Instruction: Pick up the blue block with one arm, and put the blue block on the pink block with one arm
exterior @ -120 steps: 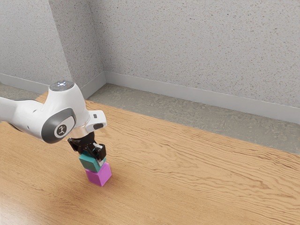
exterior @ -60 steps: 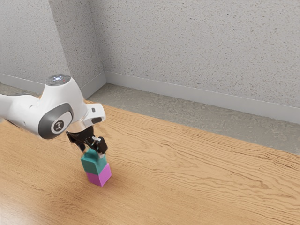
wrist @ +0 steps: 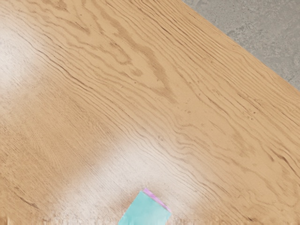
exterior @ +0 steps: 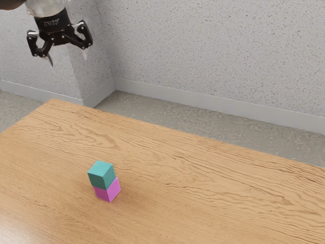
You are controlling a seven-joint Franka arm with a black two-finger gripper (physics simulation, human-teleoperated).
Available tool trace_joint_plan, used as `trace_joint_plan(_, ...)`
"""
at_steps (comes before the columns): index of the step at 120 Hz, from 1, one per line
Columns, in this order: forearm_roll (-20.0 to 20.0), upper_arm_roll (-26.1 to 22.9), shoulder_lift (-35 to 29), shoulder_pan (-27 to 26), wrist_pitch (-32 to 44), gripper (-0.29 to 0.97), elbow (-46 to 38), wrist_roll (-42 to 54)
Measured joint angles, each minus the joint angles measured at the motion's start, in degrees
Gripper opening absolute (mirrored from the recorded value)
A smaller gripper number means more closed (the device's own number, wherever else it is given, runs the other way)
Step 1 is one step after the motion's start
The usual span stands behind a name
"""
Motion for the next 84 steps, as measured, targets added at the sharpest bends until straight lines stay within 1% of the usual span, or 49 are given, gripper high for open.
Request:
trace_joint_plan(16,0.3,1.1,-1.3,0.8,-11.9,0.68,-2.2,-11.2)
trace_joint_plan(24,-1.1,1.2,-1.5,2.8,-15.9,0.68,-2.1,-15.9)
trace_joint_plan(33,-1.8,1.2,-1.4,3.9,-19.0,0.68,-1.5,-20.6)
trace_joint_plan(48,-3.3,1.2,-1.1,6.8,-19.2,0.68,-0.4,-27.2)
trace_joint_plan(65,-4.3,1.1,-1.5,6.8,-19.0,0.68,0.8,-33.2)
trace_joint_plan(84,-4.3,0.9,-1.6,6.9,-18.9,0.68,1.1,-38.5)
